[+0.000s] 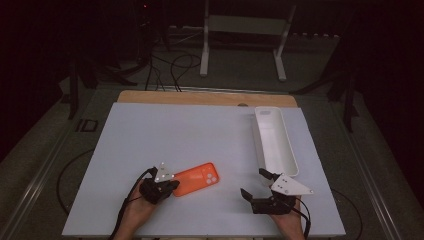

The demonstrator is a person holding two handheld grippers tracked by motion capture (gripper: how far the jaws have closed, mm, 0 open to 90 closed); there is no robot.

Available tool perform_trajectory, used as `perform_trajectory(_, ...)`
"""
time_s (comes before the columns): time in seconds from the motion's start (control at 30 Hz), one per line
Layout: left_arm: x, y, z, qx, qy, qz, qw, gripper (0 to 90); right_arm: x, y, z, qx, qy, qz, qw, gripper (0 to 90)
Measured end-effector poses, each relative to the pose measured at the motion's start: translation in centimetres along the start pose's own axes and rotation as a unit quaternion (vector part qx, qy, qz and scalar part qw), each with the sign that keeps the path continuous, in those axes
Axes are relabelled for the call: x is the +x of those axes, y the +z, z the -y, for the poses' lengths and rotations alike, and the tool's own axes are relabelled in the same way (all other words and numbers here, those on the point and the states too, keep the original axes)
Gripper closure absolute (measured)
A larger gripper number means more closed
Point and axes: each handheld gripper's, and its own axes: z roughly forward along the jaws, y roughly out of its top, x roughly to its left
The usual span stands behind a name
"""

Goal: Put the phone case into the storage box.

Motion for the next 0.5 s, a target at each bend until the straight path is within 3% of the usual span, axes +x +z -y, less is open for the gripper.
perform_trajectory(0.1, 0.0, -0.1, 0.0, -0.005, 0.004, -0.001, 1.0, 89.9, 0.0, 0.0, 0.0, 0.0, 0.0, 0.0, 1.0, 9.1)
perform_trajectory(0.13, 0.0, -0.7, 0.0, -0.029, 0.002, 0.002, 0.9996, 87.9, 0.0, 0.0, 0.0, 0.002, 0.001, 0.0, 1.0, 9.1)
perform_trajectory(0.17, 0.0, -0.7, 0.0, -0.029, 0.002, 0.002, 0.9996, 85.8, 0.0, 0.0, 0.0, 0.001, 0.001, 0.0, 1.0, 9.1)
perform_trajectory(0.2, 0.1, -1.4, 0.0, -0.054, 0.004, 0.003, 0.9985, 83.4, 0.0, 0.0, 0.0, 0.001, 0.002, 0.0, 1.0, 9.1)
perform_trajectory(0.3, 0.3, -2.5, 0.1, -0.092, -0.002, -0.004, 0.9958, 73.5, 0.0, 0.0, 0.0, 0.0, 0.002, 0.0, 1.0, 9.1)
perform_trajectory(0.33, 0.3, -2.5, 0.1, -0.092, -0.002, -0.004, 0.9958, 67.2, 0.0, 0.0, 0.1, 0.0, 0.001, 0.0, 1.0, 9.1)
perform_trajectory(0.37, 0.5, -3.2, 0.2, -0.116, -0.009, -0.018, 0.993, 59.0, 0.0, 0.0, 0.1, 0.0, 0.001, -0.001, 1.0, 9.1)
perform_trajectory(0.4, 0.5, -3.2, 0.2, -0.116, -0.009, -0.018, 0.993, 53.0, 0.0, 0.0, 0.1, 0.0, 0.001, -0.001, 1.0, 9.1)
perform_trajectory(0.43, 0.9, -3.9, 0.4, -0.138, -0.015, -0.023, 0.9901, 47.5, 0.0, 0.0, 0.1, -0.001, 0.001, -0.001, 1.0, 9.0)
perform_trajectory(0.47, 0.9, -3.9, 0.4, -0.138, -0.015, -0.023, 0.9901, 41.1, 0.0, 0.0, 0.1, -0.001, 0.001, -0.001, 1.0, 9.0)
perform_trajectory(0.5, 1.0, -4.3, 0.5, -0.148, -0.017, -0.031, 0.9884, 34.4, 0.0, 0.0, 0.1, -0.002, 0.004, 0.0, 1.0, 9.0)
